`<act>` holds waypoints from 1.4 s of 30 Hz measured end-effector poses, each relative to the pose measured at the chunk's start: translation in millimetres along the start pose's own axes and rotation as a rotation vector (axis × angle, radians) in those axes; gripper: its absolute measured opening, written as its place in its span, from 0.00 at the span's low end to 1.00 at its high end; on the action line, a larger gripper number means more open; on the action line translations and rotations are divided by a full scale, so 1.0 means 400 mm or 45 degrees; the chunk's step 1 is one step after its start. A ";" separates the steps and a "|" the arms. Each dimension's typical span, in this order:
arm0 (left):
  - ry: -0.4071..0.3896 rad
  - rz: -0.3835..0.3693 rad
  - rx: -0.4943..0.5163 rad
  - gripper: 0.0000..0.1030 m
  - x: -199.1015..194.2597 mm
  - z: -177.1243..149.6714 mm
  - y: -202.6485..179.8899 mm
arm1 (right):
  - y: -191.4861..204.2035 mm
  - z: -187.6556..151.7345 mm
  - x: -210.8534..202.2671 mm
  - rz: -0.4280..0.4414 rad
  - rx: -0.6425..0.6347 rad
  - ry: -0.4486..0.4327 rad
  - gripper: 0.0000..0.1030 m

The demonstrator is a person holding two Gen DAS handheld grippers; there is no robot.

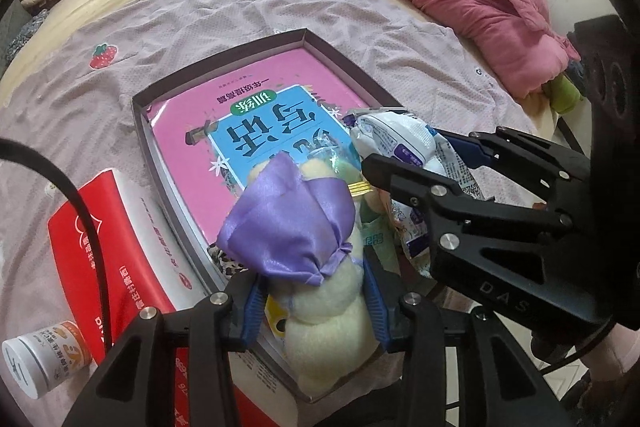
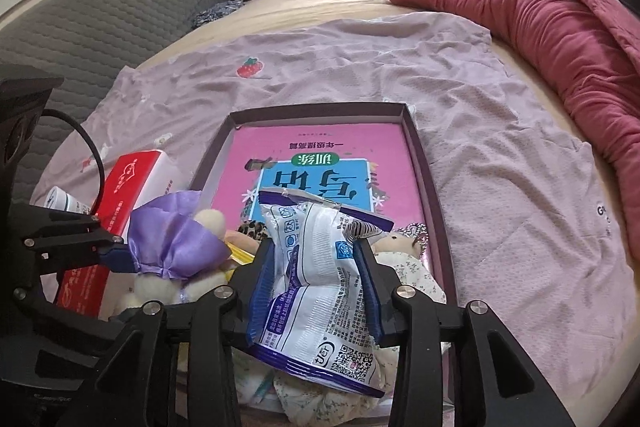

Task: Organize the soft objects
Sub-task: 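Lower the bunny and snack bag into the tray and open both grippers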

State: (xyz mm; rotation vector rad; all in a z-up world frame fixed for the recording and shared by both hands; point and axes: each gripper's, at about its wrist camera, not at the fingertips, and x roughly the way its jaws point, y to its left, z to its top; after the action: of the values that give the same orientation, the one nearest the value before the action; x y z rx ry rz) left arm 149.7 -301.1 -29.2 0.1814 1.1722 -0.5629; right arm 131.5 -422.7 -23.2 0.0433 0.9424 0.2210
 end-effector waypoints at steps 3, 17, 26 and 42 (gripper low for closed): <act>-0.003 -0.007 -0.007 0.43 -0.002 0.000 0.002 | -0.003 0.001 -0.002 0.009 0.014 0.004 0.43; -0.002 -0.027 -0.024 0.45 -0.005 0.006 0.002 | 0.005 0.003 -0.086 -0.014 0.042 -0.087 0.60; -0.001 -0.019 -0.039 0.48 -0.010 0.013 0.006 | 0.008 0.013 -0.189 -0.034 0.057 -0.192 0.67; -0.025 -0.056 -0.059 0.64 -0.042 0.017 0.026 | 0.027 0.012 -0.219 -0.042 0.047 -0.219 0.67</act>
State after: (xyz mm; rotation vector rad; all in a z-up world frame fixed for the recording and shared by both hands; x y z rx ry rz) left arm 155.8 -289.7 -12.9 0.1103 1.1711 -0.5743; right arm 83.7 -429.8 50.9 0.0794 0.7755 0.1662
